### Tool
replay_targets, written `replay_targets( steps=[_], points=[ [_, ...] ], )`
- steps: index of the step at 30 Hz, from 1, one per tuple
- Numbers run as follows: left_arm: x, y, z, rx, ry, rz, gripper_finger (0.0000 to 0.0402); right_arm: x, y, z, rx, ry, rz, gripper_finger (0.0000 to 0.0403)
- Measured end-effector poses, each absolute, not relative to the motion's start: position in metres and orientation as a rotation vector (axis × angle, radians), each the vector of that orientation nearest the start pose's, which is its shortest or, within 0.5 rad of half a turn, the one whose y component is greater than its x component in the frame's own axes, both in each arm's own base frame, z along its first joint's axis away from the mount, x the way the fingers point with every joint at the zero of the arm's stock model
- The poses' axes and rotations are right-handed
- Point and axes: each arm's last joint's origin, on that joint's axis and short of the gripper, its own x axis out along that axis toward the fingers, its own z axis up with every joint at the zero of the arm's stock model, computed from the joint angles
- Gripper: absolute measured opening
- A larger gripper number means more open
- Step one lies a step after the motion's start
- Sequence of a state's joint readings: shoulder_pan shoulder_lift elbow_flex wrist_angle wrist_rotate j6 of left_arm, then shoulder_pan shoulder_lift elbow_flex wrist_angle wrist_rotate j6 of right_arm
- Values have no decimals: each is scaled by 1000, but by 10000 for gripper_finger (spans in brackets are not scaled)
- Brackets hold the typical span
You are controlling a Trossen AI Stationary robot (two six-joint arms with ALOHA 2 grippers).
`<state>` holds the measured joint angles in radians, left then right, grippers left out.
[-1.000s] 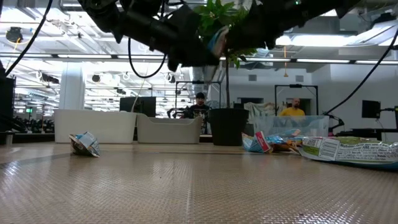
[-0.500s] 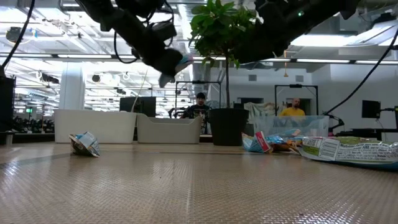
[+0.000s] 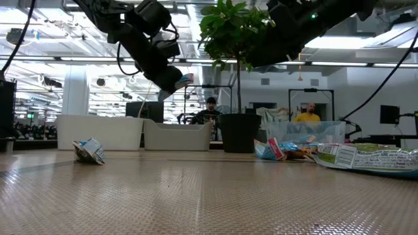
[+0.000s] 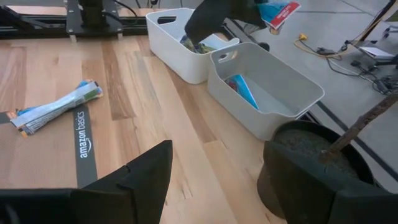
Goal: Pick and place Granola Bars by type
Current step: Put the red granola bar into the gray bin
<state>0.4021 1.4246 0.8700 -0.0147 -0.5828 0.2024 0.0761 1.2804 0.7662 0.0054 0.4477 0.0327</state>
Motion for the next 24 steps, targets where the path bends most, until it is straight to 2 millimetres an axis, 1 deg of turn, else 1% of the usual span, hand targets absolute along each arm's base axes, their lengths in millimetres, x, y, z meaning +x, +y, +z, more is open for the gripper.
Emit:
replay_targets(
  steps=[3,6,11,16,19,24],
  points=[
    [265,137,237,208,687,927,52,269,8,242,-97,487,-372,244],
    [262,141,235,195,709,931,67,269,8,242,-85,485,-375,244],
    [258,148,233,113,699,904,125,269,8,242,-81,484,-376,244],
    [257,150,233,92,689,919,181,269,8,242,-81,484,-376,244],
    [258,149,233,91,688,917,201,269,8,242,-81,484,-375,244],
    [257,149,232,81,688,922,223,269,8,242,-79,484,-375,244]
  ],
)
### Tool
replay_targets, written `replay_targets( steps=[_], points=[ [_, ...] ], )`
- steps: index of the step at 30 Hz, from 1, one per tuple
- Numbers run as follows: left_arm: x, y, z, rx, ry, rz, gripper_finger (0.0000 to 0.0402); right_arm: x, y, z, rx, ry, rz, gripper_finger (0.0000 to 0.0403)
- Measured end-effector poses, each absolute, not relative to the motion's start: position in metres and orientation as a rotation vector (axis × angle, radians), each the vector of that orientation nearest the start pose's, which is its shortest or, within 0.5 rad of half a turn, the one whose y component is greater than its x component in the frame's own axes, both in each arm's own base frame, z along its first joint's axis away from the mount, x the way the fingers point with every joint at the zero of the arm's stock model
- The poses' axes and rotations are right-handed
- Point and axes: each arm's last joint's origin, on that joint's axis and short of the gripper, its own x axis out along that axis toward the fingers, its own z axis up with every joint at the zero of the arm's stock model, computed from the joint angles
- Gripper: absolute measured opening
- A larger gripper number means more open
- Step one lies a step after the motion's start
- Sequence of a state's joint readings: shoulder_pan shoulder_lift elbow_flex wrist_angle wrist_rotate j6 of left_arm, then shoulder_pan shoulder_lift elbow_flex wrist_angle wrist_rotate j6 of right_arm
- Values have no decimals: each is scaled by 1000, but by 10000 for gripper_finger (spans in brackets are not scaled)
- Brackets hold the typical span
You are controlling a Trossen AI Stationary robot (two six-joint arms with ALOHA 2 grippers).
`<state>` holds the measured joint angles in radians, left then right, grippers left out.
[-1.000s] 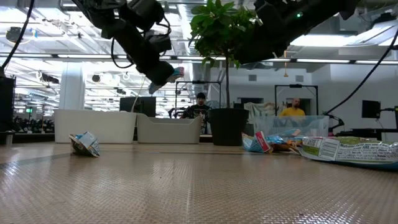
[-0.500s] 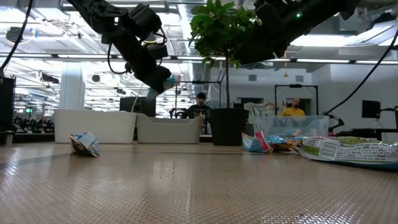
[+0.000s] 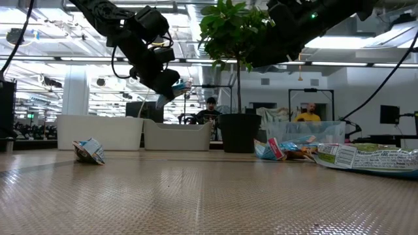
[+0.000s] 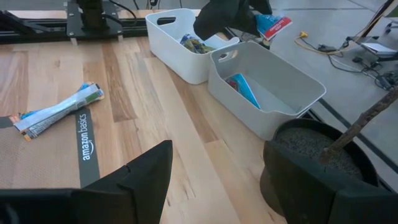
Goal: Pick and place Granola Bars by type
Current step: Put the red granola bar into the gray bin, then put the yellow granola bar into the transparent bin
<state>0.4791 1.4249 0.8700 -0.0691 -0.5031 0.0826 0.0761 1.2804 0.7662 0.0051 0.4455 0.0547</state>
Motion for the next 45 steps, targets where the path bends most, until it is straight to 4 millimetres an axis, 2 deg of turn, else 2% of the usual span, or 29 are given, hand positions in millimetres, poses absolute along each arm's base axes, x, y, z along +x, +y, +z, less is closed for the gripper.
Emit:
replay_targets(
  steps=[5,12,20,24,29,36,41,45],
  points=[
    [253,150,227,51,742,921,240,269,8,242,-69,483,-376,244],
    [240,163,222,-56,788,887,249,269,8,243,-54,478,-378,244],
    [242,161,221,-67,785,825,249,269,8,243,-53,478,-377,244],
    [249,152,221,-80,774,684,249,269,8,243,-53,478,-376,244],
    [256,121,233,-22,753,410,249,269,8,243,-54,479,-374,244],
    [243,54,253,153,813,65,249,270,10,242,-45,486,-319,244],
    [231,9,249,270,946,-59,249,270,11,242,-39,494,-283,244],
    [226,-18,242,342,1036,-99,249,270,12,241,-29,495,-268,244]
  ],
)
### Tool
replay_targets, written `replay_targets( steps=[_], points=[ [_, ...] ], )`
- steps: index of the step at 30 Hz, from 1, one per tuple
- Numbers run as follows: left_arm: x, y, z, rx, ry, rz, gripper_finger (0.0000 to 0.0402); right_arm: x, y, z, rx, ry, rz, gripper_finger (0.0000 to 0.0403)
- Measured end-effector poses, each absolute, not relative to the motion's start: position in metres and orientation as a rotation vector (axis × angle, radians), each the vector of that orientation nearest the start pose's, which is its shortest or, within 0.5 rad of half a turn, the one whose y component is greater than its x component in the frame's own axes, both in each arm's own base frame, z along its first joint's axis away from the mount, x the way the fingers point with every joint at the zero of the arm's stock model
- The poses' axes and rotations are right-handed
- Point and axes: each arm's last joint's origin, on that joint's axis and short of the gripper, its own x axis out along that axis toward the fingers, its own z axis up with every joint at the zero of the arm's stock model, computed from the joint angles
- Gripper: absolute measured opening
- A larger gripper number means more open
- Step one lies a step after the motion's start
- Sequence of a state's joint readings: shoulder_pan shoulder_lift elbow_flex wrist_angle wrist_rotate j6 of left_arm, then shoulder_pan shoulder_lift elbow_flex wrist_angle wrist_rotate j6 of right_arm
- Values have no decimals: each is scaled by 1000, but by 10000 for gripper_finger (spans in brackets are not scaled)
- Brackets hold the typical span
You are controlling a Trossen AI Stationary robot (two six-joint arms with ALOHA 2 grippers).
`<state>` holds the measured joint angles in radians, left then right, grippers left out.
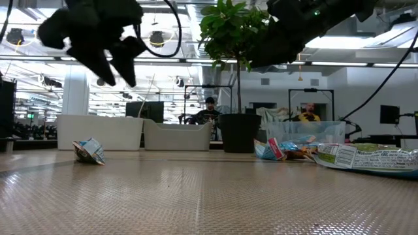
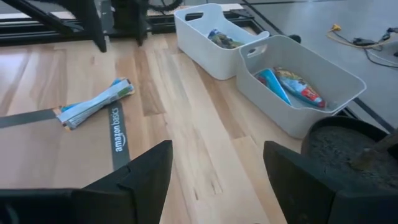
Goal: Pick and place Granola Bars by type
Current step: Put the yellow granola bar into the transparent bin
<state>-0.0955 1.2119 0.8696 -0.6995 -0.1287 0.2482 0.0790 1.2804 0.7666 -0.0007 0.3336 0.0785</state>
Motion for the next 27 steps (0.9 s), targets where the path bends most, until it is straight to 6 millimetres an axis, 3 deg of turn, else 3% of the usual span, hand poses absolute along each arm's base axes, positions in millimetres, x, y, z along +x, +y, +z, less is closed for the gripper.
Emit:
replay_targets(
  steps=[4,11,18,27],
  points=[
    [225,-35,233,392,1100,-130,249,270,15,241,-31,499,-252,244],
    [235,-53,201,483,1265,-230,249,269,22,240,-35,512,-221,244],
    [245,-62,171,533,1371,-305,249,268,23,240,-13,513,-221,244],
    [255,-66,152,539,1400,-351,249,268,23,240,-13,515,-220,244]
  ],
)
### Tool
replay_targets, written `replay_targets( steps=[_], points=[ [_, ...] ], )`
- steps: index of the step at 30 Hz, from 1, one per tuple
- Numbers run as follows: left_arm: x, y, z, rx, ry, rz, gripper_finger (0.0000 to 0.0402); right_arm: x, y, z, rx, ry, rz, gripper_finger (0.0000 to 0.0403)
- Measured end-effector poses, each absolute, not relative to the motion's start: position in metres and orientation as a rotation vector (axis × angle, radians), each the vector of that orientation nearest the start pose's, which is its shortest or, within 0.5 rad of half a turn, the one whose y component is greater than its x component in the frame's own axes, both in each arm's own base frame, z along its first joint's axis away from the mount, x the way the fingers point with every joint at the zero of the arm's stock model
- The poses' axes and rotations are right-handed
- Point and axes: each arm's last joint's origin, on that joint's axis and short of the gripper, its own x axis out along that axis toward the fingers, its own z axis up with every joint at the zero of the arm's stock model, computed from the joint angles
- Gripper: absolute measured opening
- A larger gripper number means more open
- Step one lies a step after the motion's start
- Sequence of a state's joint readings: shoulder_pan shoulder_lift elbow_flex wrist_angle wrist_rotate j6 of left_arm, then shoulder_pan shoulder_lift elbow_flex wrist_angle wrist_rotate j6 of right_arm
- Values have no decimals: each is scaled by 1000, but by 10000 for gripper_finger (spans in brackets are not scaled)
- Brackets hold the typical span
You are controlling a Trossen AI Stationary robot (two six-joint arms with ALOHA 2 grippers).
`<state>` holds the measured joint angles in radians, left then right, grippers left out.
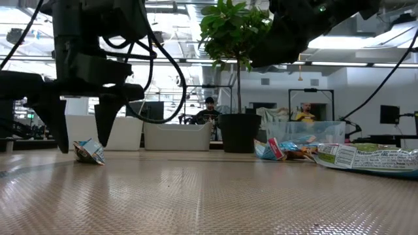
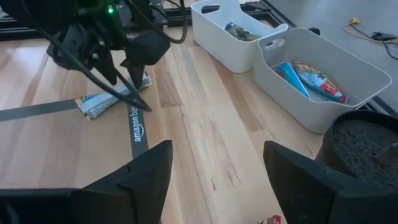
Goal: Pick and place Granola Bars by type
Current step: Put the yellow granola bar into the transparent bin
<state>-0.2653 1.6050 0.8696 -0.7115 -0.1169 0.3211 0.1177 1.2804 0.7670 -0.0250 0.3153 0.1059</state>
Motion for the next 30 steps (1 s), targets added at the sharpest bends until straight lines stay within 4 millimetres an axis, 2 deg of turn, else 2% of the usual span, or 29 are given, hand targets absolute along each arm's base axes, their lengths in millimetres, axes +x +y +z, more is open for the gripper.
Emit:
replay_targets(
  steps=[6,17,30],
  points=[
    [257,-66,152,538,1374,-347,240,268,23,240,-13,515,-220,244],
    [256,-68,152,489,1377,-401,121,268,23,240,-13,515,-220,244],
    [257,-68,152,450,1377,-360,34,268,24,239,13,517,-196,244]
  ],
)
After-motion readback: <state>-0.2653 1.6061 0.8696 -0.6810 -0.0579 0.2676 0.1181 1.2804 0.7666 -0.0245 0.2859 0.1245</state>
